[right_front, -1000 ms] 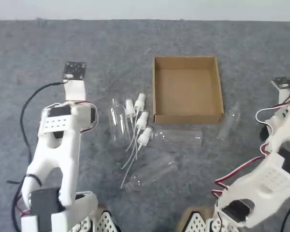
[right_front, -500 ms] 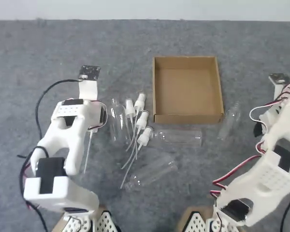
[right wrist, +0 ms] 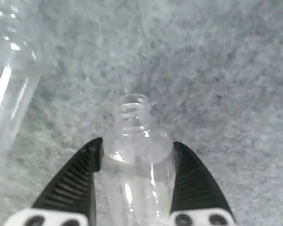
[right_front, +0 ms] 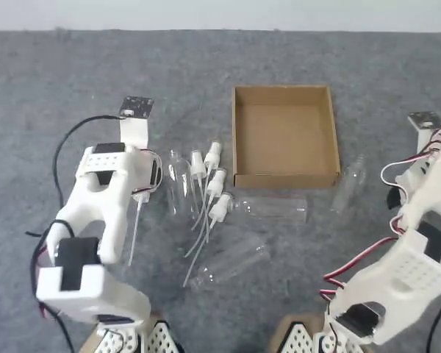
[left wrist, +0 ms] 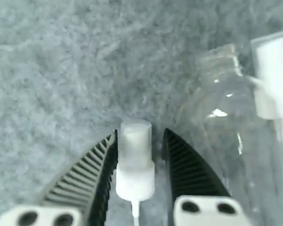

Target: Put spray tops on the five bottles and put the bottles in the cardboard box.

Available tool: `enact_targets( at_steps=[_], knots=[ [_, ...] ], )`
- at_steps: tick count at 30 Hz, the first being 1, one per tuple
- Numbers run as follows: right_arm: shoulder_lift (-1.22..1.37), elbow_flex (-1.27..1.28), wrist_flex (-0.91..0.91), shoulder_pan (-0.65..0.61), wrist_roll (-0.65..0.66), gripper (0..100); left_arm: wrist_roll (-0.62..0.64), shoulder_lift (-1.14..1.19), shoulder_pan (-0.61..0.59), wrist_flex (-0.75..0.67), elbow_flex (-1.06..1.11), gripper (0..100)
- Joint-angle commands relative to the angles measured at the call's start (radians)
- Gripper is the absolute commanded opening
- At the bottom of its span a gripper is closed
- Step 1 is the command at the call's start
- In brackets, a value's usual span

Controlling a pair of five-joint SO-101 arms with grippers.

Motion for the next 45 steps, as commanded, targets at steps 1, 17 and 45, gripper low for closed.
enact_targets(
  at_steps=[1, 17, 45],
  knots=[
    [-0.013, -0.055, -0.004, 0.024, 0.048, 1.3, -0.009, 0.052, 0.003, 0.003, -0.053, 14],
    [-0.021, -0.057, 0.024, 0.035, 0.060, 13.2, 0.012, -0.302, -0.003, 0.172, -0.064, 1],
    [-0.022, -0.063, 0.111, 0.022, 0.371, 24.6, 0.040, -0.792, 0.006, 0.112, 0.325, 1]
  ],
)
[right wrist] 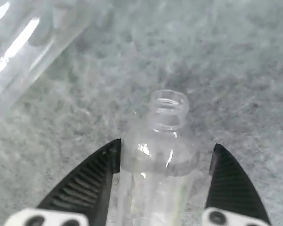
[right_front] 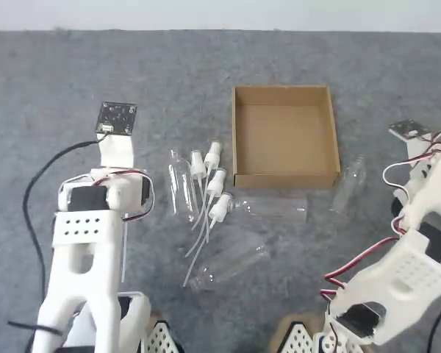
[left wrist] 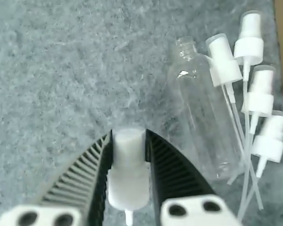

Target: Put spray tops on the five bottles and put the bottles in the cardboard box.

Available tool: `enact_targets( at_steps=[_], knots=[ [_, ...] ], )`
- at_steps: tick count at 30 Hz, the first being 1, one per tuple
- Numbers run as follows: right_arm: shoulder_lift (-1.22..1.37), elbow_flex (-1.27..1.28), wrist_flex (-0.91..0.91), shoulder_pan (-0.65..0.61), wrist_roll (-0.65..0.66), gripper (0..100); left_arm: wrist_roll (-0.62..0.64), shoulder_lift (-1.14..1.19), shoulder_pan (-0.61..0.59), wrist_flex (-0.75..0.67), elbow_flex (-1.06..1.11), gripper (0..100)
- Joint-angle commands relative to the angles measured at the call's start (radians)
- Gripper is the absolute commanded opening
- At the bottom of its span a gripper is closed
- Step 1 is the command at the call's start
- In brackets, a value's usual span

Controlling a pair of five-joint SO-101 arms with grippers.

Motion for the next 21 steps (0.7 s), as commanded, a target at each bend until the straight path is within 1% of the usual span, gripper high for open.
enact_targets(
  at_steps=[1, 5, 10, 13, 15, 21],
  knots=[
    [-0.021, -0.061, 0.016, 0.010, 0.041, 24.6, 0.008, -0.043, 0.003, -0.029, -0.008, 1],
    [-0.013, -0.058, 0.016, 0.010, 0.040, 23.1, 0.008, -0.043, 0.003, -0.029, -0.008, 1],
    [-0.022, -0.063, 0.012, 0.010, 0.035, 7.1, 0.008, -0.043, 0.003, -0.028, -0.008, 1],
    [-0.024, -0.106, 0.031, 0.008, 0.032, 0.6, 0.011, -0.049, 0.003, -0.028, -0.008, 1],
    [-0.024, -0.160, 0.079, 0.010, 0.031, 0.7, 0.014, -0.052, 0.002, -0.025, -0.012, 1],
    [-0.025, -0.416, 0.239, 0.001, -0.100, 0.6, 0.015, -0.054, -0.006, -0.025, -0.045, 1]
  ],
)
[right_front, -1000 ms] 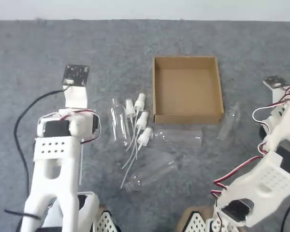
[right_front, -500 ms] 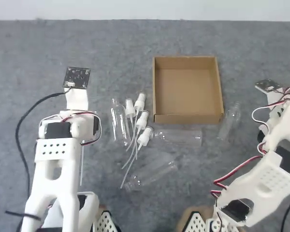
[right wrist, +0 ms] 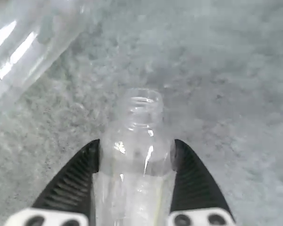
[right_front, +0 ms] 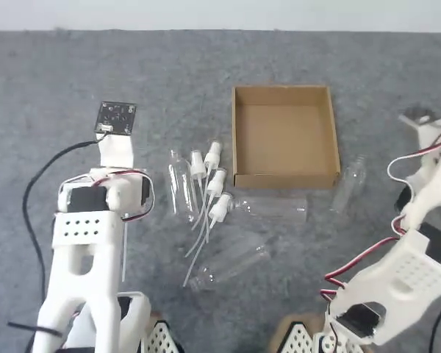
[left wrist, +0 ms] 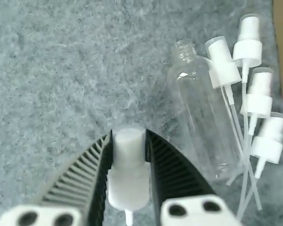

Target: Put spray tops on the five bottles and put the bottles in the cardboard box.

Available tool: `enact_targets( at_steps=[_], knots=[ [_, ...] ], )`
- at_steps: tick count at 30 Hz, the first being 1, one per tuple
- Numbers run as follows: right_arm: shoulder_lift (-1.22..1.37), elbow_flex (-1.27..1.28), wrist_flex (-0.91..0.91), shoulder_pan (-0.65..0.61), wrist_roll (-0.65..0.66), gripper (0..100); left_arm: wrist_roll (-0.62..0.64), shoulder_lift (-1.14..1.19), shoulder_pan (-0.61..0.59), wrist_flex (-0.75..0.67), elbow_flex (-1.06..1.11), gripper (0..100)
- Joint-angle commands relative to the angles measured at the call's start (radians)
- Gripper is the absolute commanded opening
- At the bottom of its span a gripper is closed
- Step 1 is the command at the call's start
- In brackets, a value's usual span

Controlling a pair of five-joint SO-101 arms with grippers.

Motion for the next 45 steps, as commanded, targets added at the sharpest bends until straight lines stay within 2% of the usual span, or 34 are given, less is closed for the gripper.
enact_targets(
  at_steps=[1, 5, 9, 15, 20, 24, 27, 34, 38, 45],
  knots=[
    [-0.027, -0.235, 0.110, -0.007, -0.091, 0.6, 0.011, -0.044, -0.006, -0.025, -0.056, 1],
    [-0.074, -0.311, 0.185, -0.058, -0.176, 0.6, 0.087, -0.044, -0.006, -0.023, -0.093, 1],
    [-0.160, -0.313, 0.196, -0.145, -0.293, 0.6, 0.098, -0.074, -0.006, -0.021, -0.113, 1],
    [-0.291, -0.313, 0.220, -0.286, -0.428, 0.6, 0.098, -0.302, 0.003, 0.055, -0.113, 1],
    [-0.397, -0.287, 0.260, -0.392, -0.491, 0.6, 0.106, -0.434, 0.005, 0.080, -0.111, 1],
    [-0.506, -0.161, 0.255, -0.484, -0.528, 0.6, 0.129, -0.442, 0.006, 0.077, -0.099, 1],
    [-0.605, -0.035, 0.240, -0.581, -0.566, 0.6, 0.130, -0.450, 0.057, 0.041, -0.045, 1],
    [-0.845, 0.293, 0.061, -0.816, -0.683, 0.6, 0.129, -0.451, 0.078, 0.034, -0.030, 1],
    [-0.926, 0.468, -0.051, -0.934, -0.689, 0.6, 0.129, -0.451, 0.080, 0.035, -0.030, 1],
    [-1.027, 0.658, -0.185, -1.036, -0.683, 0.6, 0.129, -0.451, 0.080, 0.034, -0.050, 1]
  ],
)
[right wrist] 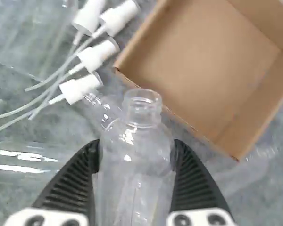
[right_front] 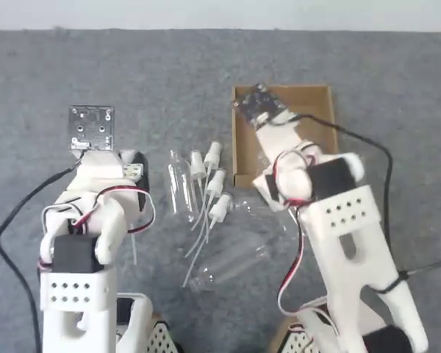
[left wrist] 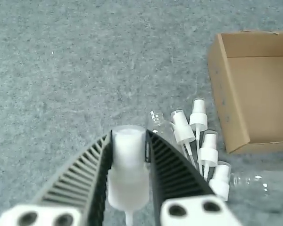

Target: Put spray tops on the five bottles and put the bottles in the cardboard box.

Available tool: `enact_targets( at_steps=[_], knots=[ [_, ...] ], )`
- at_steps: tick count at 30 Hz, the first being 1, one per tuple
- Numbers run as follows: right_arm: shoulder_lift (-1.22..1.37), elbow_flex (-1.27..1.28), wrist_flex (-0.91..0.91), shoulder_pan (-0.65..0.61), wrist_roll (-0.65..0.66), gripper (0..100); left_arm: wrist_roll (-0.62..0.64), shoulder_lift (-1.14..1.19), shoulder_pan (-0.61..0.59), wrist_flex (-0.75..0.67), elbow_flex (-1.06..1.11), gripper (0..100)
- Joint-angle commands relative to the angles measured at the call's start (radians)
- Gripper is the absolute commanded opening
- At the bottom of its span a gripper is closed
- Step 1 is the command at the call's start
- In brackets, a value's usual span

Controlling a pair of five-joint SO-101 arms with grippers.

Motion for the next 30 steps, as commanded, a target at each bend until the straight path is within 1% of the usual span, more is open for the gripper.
enact_targets(
  at_steps=[1, 5, 9, 11, 13, 16, 19, 22, 26, 30],
  knots=[
    [-0.102, 0.069, -0.093, -0.081, -0.005, 0.6, 0.009, -0.021, 0.005, -0.026, -0.038, 1],
    [-0.136, 0.164, -0.136, -0.176, 0.057, 0.6, 0.008, -0.021, 0.000, 0.012, -0.090, 1],
    [-0.173, 0.252, -0.209, -0.251, 0.124, 0.6, 0.003, -0.021, -0.002, 0.044, -0.188, 1],
    [-0.193, 0.276, -0.249, -0.280, 0.130, 0.6, 0.003, -0.018, -0.002, 0.044, -0.245, 1],
    [-0.211, 0.304, -0.292, -0.305, 0.107, 0.6, 0.008, -0.012, -0.002, 0.046, -0.298, 1],
    [-0.237, 0.365, -0.390, -0.338, 0.031, 0.6, 0.021, -0.012, 0.006, 0.037, -0.361, 1],
    [-0.260, 0.433, -0.512, -0.369, -0.026, 0.6, 0.084, -0.012, 0.006, 0.025, -0.437, 1],
    [-0.288, 0.489, -0.615, -0.395, -0.063, 0.6, 0.121, -0.011, 0.006, 0.000, -0.493, 1],
    [-0.340, 0.546, -0.699, -0.403, -0.130, 0.6, 0.189, -0.011, 0.006, -0.087, -0.496, 1],
    [-0.418, 0.609, -0.745, -0.403, -0.146, 0.6, 0.258, -0.011, 0.006, -0.144, -0.495, 1]
  ],
)
